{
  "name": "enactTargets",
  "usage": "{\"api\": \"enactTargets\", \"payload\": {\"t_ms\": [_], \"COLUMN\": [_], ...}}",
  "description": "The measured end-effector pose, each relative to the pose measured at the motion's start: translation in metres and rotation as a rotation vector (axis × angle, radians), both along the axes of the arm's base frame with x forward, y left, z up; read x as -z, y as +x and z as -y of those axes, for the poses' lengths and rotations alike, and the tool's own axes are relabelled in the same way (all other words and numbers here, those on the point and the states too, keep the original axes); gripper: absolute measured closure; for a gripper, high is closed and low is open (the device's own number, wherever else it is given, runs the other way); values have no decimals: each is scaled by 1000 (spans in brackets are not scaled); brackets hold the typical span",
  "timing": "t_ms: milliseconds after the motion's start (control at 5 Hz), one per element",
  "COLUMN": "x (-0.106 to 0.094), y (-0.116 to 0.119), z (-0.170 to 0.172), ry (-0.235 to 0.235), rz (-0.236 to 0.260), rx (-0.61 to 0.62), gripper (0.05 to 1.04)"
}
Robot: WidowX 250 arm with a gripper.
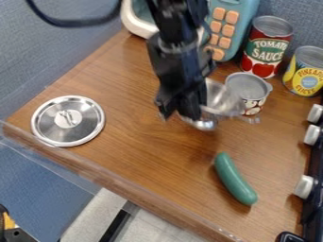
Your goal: Moved a silver pot to upper left side of table
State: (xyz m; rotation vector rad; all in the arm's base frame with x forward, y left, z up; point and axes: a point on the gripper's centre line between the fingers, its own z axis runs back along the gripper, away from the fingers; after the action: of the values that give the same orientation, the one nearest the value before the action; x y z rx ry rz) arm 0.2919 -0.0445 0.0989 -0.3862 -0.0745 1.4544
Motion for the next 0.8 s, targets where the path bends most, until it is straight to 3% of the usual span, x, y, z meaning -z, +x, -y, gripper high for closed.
{"api": "enactTargets", "payload": {"t_ms": [400, 800], "x": [-30, -20], "y": [20, 52], "z": [-59, -129], "ry": [-23, 31], "rz": [93, 118], "rx": [-231, -526], "gripper": [1005, 1005]}}
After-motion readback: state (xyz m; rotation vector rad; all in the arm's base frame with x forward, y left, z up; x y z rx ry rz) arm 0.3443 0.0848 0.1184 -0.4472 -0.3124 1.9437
